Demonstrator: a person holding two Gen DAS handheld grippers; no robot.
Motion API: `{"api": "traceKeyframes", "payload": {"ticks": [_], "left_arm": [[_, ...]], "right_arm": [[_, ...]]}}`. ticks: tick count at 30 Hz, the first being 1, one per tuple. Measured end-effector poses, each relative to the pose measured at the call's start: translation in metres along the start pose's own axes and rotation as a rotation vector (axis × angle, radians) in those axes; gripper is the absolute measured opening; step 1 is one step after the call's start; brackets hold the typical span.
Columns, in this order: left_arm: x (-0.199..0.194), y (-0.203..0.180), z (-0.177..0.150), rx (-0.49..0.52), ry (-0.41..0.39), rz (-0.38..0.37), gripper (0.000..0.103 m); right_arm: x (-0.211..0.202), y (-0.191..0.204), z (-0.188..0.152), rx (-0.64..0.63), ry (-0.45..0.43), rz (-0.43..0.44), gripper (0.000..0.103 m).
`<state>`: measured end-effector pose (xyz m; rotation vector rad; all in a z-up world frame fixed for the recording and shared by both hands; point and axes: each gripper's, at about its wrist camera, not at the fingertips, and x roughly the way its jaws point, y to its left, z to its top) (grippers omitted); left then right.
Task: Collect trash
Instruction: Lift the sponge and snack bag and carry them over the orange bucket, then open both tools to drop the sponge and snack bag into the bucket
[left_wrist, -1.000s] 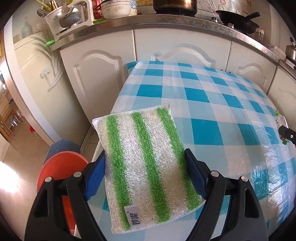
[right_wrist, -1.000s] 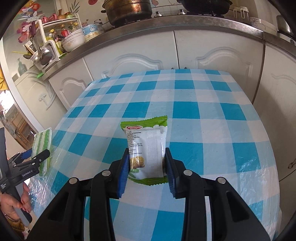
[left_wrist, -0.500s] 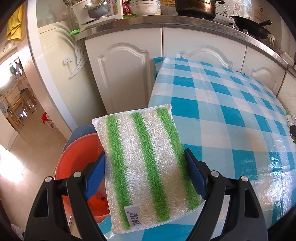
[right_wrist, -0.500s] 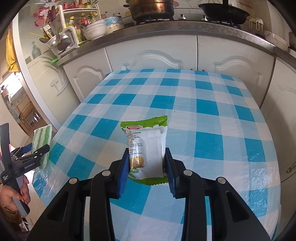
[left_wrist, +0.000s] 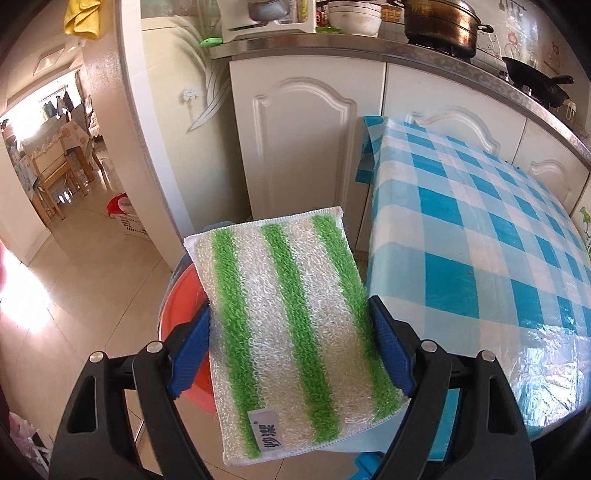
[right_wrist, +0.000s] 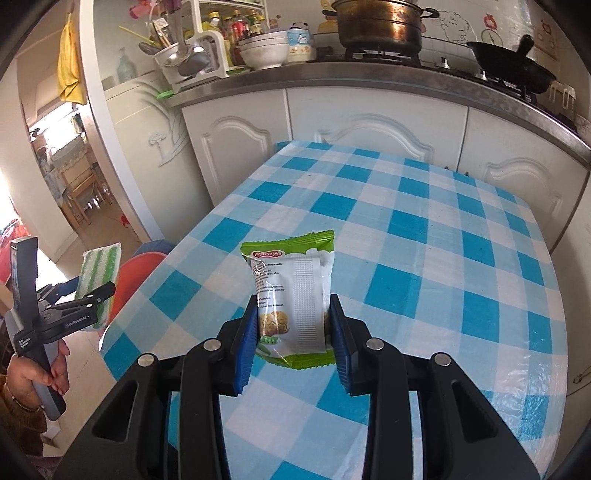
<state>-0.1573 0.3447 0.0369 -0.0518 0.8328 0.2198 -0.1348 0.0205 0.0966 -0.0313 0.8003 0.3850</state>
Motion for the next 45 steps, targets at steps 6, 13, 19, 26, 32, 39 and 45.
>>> {"api": "traceKeyframes", "payload": {"ticks": [6,13,19,26,32,39,45], "left_arm": [[-0.003,0.04,-0.008,-0.07,-0.003,0.023,0.081],[-0.008,0.093,-0.012,-0.174,-0.021,0.063,0.081],[-0.018,0.135,-0.009,-0.245,-0.062,0.106,0.081],[-0.015,0.152,-0.005,-0.288,-0.079,0.09,0.081],[0.011,0.136,-0.005,-0.292,-0.038,0.022,0.081],[0.043,0.104,-0.012,-0.216,0.04,-0.012,0.081],[0.068,0.087,-0.026,-0.171,0.119,-0.027,0.085]], "right_arm": [[0.006,0.052,0.016,-0.092,0.012,0.071,0.037],[0.026,0.12,0.034,-0.216,0.032,0.165,0.037],[0.051,0.172,0.047,-0.297,0.066,0.258,0.037],[0.093,0.216,0.054,-0.362,0.132,0.327,0.037],[0.13,0.234,0.051,-0.391,0.203,0.339,0.037],[0.16,0.243,0.05,-0.385,0.264,0.329,0.039],[0.168,0.233,0.05,-0.359,0.256,0.304,0.062]]}}
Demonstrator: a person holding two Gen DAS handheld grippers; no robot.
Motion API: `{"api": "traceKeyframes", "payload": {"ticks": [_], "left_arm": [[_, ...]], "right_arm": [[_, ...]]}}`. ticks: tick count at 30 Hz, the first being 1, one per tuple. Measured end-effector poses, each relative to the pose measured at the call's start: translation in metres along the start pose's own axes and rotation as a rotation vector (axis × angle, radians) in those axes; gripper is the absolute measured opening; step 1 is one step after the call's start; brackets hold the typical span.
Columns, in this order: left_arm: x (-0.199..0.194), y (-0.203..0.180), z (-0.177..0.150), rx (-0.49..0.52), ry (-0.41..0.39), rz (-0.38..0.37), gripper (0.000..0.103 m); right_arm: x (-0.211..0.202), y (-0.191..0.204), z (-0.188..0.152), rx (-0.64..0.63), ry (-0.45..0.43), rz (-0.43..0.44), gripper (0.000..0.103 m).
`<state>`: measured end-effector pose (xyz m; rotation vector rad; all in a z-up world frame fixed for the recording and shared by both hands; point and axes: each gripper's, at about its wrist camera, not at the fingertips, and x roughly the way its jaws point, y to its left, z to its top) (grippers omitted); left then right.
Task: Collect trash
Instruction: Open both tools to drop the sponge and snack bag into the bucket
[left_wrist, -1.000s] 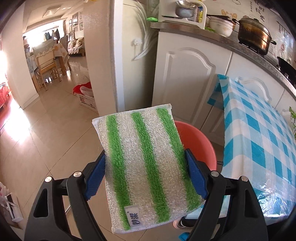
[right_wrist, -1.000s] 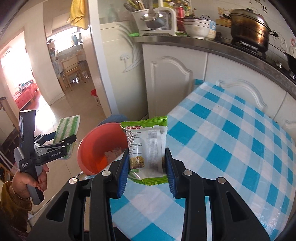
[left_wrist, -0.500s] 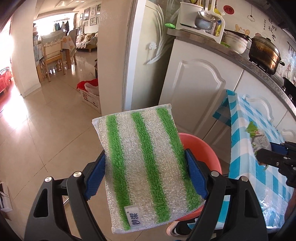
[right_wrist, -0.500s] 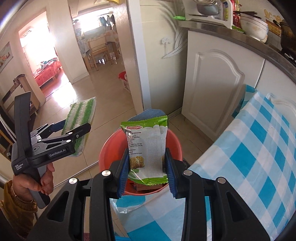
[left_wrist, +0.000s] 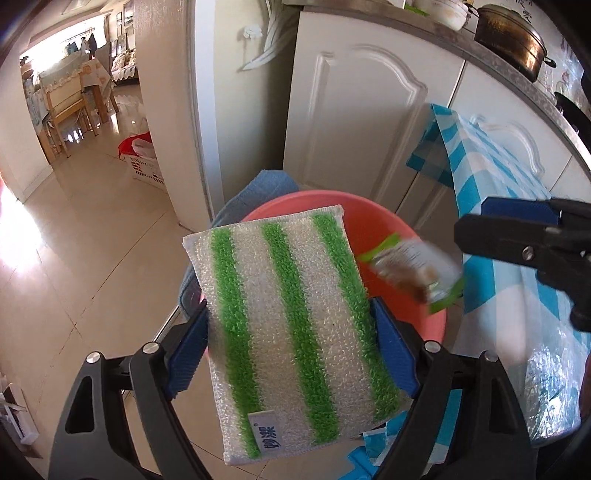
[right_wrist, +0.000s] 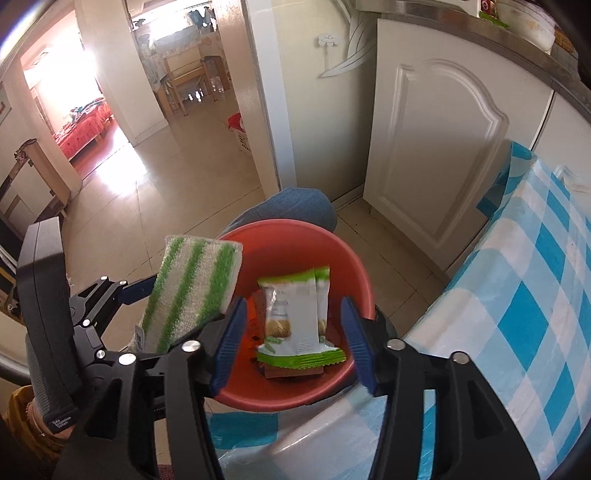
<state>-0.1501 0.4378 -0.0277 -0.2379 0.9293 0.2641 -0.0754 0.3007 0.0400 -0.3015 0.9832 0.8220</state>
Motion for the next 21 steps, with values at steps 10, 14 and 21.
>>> {"api": "traceKeyframes", "payload": {"ticks": [10,14,21], "left_arm": [[-0.006,0.008,0.006,0.003,-0.005,0.086,0.095],[-0.024,0.015,0.017,-0.025,-0.061,0.122,0.096],[-0.055,0.005,0.036,-0.035,-0.154,0.145,0.096]], "right_arm": [[-0.047,-0.029,-0.014,0.099,-0.141,-0.085,0.091],[-0.063,-0.05,-0.022,0.172,-0.169,-0.089,0.091],[-0.094,-0.077,-0.036,0.267,-0.231,-0.1,0.091]]}}
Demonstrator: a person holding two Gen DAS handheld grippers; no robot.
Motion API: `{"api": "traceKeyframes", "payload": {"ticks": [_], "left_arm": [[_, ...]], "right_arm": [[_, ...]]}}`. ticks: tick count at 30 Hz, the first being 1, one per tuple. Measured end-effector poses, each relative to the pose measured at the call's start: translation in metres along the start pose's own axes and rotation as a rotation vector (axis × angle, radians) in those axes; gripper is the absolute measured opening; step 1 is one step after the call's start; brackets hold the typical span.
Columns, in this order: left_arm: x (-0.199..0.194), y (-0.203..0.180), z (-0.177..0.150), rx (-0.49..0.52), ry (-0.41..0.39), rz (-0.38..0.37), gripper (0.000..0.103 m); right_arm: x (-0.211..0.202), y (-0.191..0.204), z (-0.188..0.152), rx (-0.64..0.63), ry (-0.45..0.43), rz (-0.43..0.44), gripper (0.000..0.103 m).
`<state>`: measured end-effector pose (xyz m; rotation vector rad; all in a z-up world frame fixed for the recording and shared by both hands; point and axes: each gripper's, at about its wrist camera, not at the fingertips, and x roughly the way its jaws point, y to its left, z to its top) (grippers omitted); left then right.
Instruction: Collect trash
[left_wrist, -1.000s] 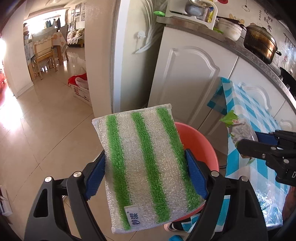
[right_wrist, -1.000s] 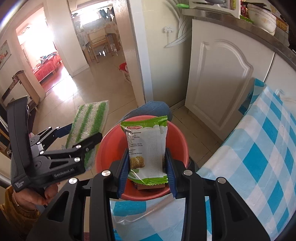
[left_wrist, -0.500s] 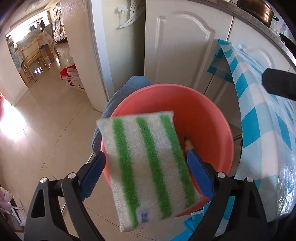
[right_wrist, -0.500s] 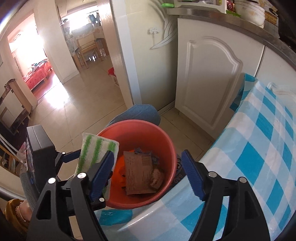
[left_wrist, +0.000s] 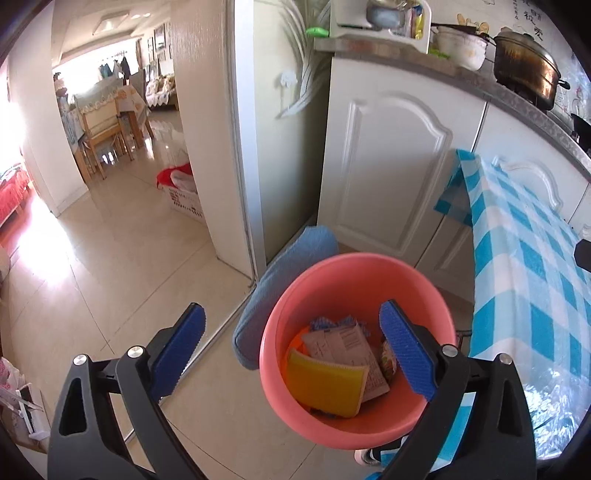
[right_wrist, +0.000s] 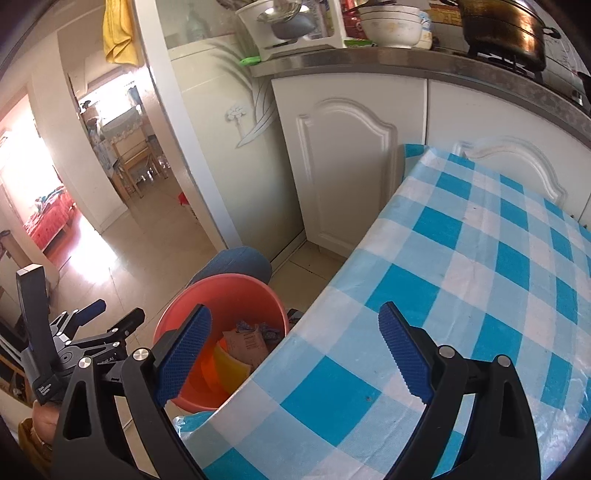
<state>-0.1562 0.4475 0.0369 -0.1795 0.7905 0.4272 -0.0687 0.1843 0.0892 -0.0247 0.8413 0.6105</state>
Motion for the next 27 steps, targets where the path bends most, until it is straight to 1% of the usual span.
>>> {"api": "traceKeyframes", "payload": {"ticks": [6,10,14,16,20,24,27], "left_arm": [[-0.026,-0.027,0.012,0.039,-0.061,-0.024,0.097],[-0.048,-0.052,0.019,0.07,-0.106,-0.069,0.099],[-0.07,-0.085,0.028,0.135,-0.16,-0.122,0.099],[-0.083,-0.105,0.032,0.174,-0.186,-0.145,0.099],[-0.11,-0.14,0.037,0.221,-0.252,-0.168,0.099],[-0.136,-0.173,0.042,0.242,-0.298,-0.221,0.099],[-0.16,-0.193,0.047,0.242,-0.342,-0.265,0.099]], "right_arm": [[-0.04,-0.022,0.001,0.074,-0.082,-0.033,0.092],[-0.07,-0.036,-0.001,0.105,-0.153,-0.072,0.093],[-0.098,-0.052,-0.004,0.123,-0.209,-0.119,0.093],[-0.114,-0.059,-0.007,0.128,-0.243,-0.159,0.093],[-0.151,-0.073,-0.012,0.147,-0.326,-0.231,0.096],[-0.188,-0.084,-0.019,0.143,-0.408,-0.329,0.097],[-0.221,-0.091,-0.026,0.151,-0.488,-0.408,0.097]]}}
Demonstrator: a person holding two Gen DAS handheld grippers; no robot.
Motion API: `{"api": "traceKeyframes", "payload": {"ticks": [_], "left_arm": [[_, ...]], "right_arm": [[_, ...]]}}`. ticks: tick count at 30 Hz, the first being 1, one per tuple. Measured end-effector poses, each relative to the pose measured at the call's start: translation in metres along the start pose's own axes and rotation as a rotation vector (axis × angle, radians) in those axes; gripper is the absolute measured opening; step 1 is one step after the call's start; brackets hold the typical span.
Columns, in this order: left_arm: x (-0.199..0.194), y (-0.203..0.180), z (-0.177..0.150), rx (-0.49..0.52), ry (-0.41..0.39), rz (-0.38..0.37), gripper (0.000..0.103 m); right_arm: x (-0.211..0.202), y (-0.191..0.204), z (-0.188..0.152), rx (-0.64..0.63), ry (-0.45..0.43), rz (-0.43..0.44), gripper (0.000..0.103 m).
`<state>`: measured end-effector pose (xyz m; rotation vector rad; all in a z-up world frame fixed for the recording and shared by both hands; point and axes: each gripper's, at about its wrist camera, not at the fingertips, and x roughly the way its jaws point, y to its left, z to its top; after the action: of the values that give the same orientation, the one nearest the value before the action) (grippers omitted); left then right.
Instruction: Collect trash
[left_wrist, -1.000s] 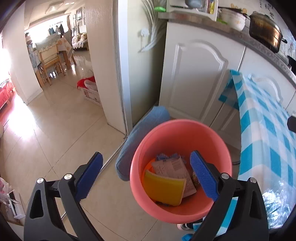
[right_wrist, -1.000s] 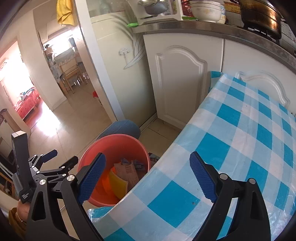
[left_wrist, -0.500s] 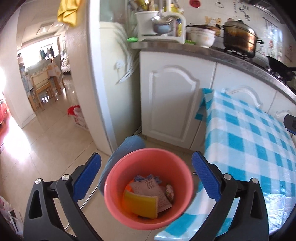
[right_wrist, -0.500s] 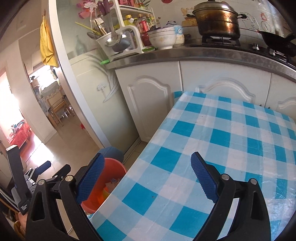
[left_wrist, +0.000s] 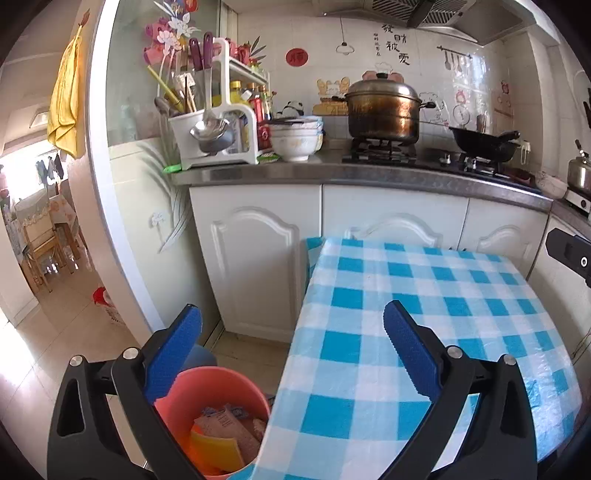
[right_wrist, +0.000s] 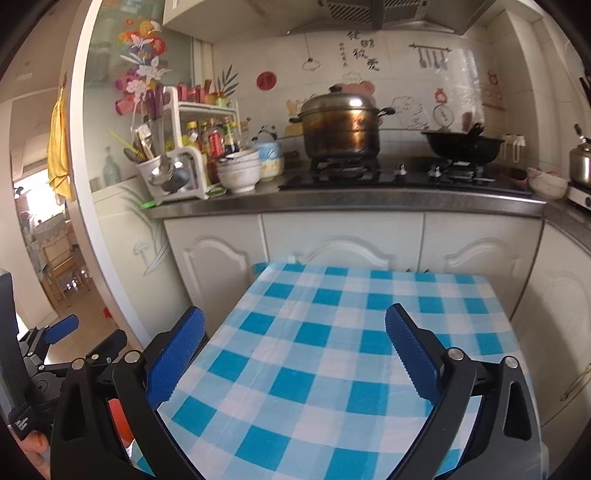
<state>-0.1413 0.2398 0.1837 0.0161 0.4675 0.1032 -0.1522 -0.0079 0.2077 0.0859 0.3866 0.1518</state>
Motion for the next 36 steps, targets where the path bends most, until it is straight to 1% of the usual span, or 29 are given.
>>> {"api": "traceKeyframes", "payload": {"ticks": [4,8,11,17,23,31,36], "left_arm": [[-0.021,-0.026,0.019,-0.001,-0.066,-0.058,0.099],[-0.041,-0.051,0.036,0.01,-0.122,-0.103,0.099],[-0.052,-0.064,0.045,0.013,-0.152,-0.13,0.099],[-0.071,-0.083,0.057,0.026,-0.198,-0.17,0.099],[-0.091,-0.093,0.063,0.023,-0.245,-0.19,0.099],[-0.111,-0.106,0.062,0.058,-0.301,-0.175,0.099],[-0.119,-0.108,0.061,0.058,-0.32,-0.17,0.099]], "right_arm": [[-0.034,-0.021,0.01,0.008,-0.113,-0.101,0.098],[-0.063,-0.035,0.018,0.004,-0.202,-0.202,0.098],[-0.08,-0.043,0.022,-0.004,-0.258,-0.253,0.098],[-0.113,-0.055,0.024,0.013,-0.362,-0.314,0.098],[-0.135,-0.064,0.026,0.021,-0.403,-0.355,0.098],[-0.153,-0.069,0.024,0.034,-0.425,-0.384,0.098],[-0.159,-0.068,0.021,0.03,-0.435,-0.399,0.098]]}}
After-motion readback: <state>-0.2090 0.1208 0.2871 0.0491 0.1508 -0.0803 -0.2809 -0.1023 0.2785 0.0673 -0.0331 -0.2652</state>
